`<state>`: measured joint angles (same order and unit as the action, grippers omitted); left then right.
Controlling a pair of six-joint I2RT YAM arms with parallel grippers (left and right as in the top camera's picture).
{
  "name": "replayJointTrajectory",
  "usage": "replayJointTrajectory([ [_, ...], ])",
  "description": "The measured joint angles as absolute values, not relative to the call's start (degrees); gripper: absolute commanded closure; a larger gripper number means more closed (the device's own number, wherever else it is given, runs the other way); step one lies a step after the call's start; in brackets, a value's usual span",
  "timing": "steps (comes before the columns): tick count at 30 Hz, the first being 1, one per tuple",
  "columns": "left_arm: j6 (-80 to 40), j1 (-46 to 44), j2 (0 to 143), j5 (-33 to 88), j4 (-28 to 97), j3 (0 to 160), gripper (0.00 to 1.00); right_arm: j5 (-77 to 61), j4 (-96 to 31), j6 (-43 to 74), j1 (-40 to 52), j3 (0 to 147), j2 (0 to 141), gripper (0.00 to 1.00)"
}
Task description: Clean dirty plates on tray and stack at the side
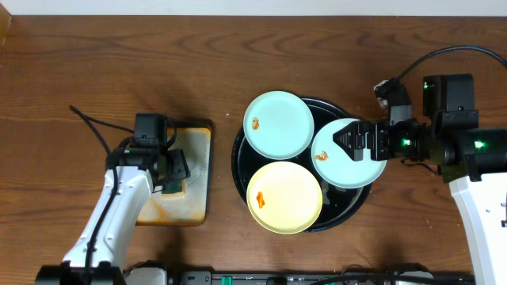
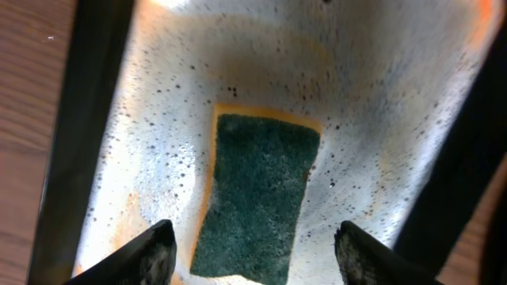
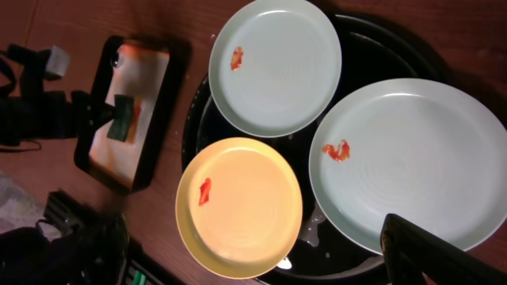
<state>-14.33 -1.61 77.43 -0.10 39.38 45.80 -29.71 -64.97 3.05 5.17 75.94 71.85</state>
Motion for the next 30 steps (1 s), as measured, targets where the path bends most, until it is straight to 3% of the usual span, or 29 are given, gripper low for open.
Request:
replayJointTrajectory([
  [5,-13.6,-1.6,82.2,0.1,39.2,45.8,0.32,-29.5,-65.0,3.0,5.2,75.9,71.9,0.01],
  [13,-13.0,-1.6,89.4,0.2,38.2,45.8,0.76,-29.5,-65.1,3.1,5.2,75.9,71.9,0.01],
  [16,-13.0,-1.6,89.5,0.3,37.6,45.8,0.88,-29.5,-65.1,3.0,5.2,75.9,71.9,0.01],
  [18,-13.1,-1.6,89.5,0.4,37.4,45.9,0.92,-29.5,-65.1,3.0,5.2,75.9,71.9,0.01],
  [30,-13.2,-1.6,88.9,0.5,37.2,45.9,0.92,-29.5,-63.4,3.1,5.2,75.9,71.9,0.01],
])
